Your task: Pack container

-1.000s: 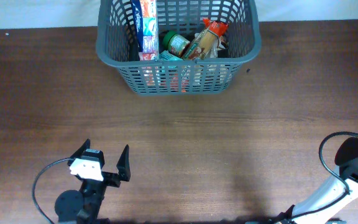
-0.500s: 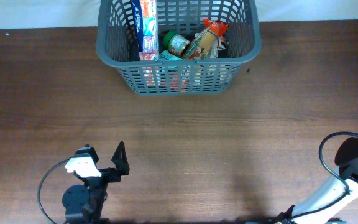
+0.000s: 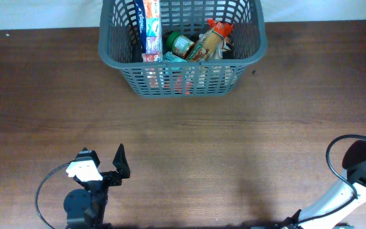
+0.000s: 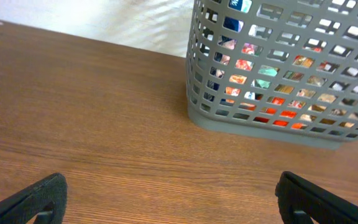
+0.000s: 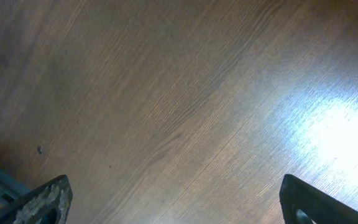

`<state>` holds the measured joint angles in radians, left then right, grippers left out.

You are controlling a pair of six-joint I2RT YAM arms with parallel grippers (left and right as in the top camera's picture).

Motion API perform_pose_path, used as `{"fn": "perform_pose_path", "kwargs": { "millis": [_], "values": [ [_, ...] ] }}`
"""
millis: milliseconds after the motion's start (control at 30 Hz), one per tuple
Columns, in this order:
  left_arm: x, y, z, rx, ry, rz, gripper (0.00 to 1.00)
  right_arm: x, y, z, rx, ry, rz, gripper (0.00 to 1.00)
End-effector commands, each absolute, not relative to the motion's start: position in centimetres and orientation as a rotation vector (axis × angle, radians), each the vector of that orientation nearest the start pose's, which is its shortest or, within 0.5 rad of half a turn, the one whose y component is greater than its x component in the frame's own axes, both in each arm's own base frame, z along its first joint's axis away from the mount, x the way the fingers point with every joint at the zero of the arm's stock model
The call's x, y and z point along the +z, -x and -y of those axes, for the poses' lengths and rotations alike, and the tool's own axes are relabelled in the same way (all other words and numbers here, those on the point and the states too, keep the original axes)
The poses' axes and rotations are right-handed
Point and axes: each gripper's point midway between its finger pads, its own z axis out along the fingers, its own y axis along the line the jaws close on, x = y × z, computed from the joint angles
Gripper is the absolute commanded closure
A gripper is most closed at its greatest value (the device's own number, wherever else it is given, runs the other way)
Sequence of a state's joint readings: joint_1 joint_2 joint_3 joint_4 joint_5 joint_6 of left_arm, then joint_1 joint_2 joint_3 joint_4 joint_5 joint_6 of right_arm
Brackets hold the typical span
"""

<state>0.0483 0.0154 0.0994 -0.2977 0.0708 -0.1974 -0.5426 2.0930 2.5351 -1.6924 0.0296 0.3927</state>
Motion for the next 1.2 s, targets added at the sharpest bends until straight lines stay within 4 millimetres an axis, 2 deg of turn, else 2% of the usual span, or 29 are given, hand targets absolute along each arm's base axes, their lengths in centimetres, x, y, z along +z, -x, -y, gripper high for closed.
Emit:
{"fn": "perform_pose_path", "kwargs": {
  "millis": [0,167,1167],
  "values": [
    [14.47,-23.54,-0.22,-0.088,0.093,-1.778,0.01,27.16,-35.72,22.52,-0.094,-1.284,-2.510,0.01],
    [14.45,-23.53,-0.23,-0.020,0.009,-1.780,0.01,27.16,-35.71,22.51,-0.094,-1.284,-2.511,0.01],
    [14.55,-23.55,-0.10,-0.027,0.004,-1.777,0.01,27.16,-35.73,22.48,-0.094,-1.283,-2.511,0.01]
  ]
}}
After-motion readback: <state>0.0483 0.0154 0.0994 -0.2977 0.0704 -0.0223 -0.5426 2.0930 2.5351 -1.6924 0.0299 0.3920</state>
